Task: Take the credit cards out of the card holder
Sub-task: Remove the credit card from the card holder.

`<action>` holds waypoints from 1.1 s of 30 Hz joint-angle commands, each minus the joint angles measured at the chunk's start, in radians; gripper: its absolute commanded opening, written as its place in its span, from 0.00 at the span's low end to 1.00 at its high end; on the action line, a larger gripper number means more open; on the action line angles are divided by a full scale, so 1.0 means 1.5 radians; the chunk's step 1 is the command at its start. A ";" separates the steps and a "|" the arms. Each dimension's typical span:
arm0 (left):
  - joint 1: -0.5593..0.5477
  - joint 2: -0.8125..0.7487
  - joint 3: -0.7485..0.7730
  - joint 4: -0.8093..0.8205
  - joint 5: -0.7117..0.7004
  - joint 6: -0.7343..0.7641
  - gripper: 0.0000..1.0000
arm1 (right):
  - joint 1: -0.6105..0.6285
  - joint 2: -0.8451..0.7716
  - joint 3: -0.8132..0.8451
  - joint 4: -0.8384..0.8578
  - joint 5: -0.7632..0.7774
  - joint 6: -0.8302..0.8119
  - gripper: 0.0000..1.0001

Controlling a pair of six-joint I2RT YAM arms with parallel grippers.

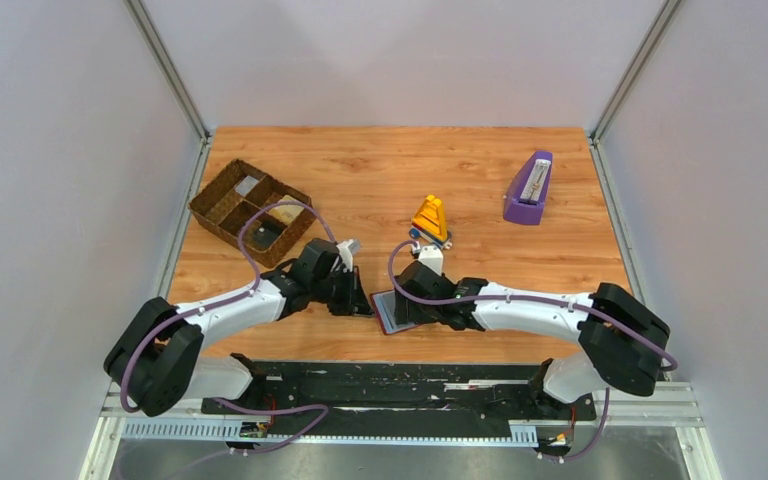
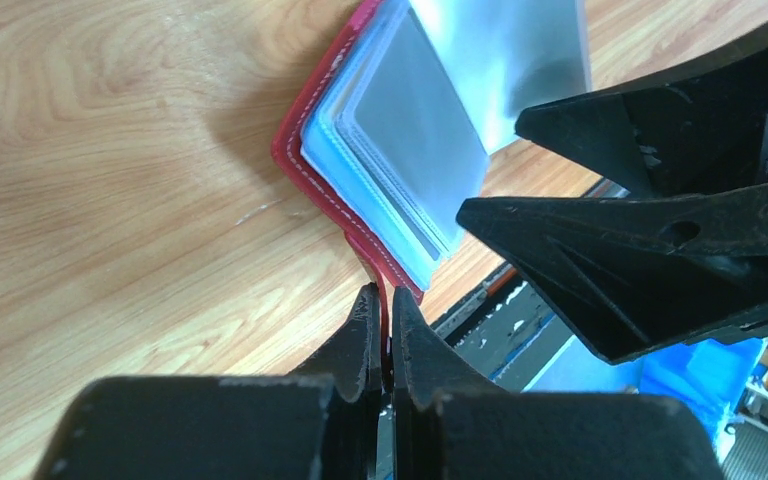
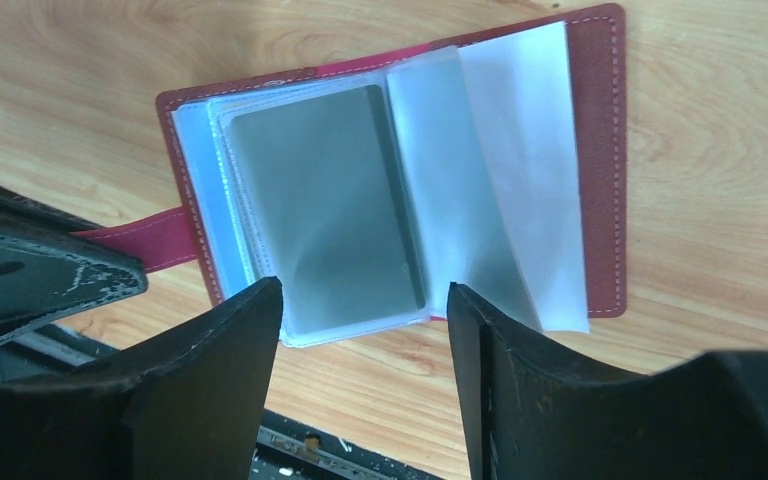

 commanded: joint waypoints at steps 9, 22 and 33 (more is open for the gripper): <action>-0.002 0.005 0.055 0.005 0.135 0.116 0.00 | 0.001 -0.041 -0.002 0.069 -0.108 -0.041 0.62; -0.001 0.015 0.071 -0.038 0.144 0.154 0.00 | 0.000 -0.030 -0.011 0.058 -0.071 -0.042 0.61; -0.001 0.015 0.077 -0.042 0.142 0.154 0.00 | 0.000 -0.006 -0.006 0.057 -0.069 -0.059 0.58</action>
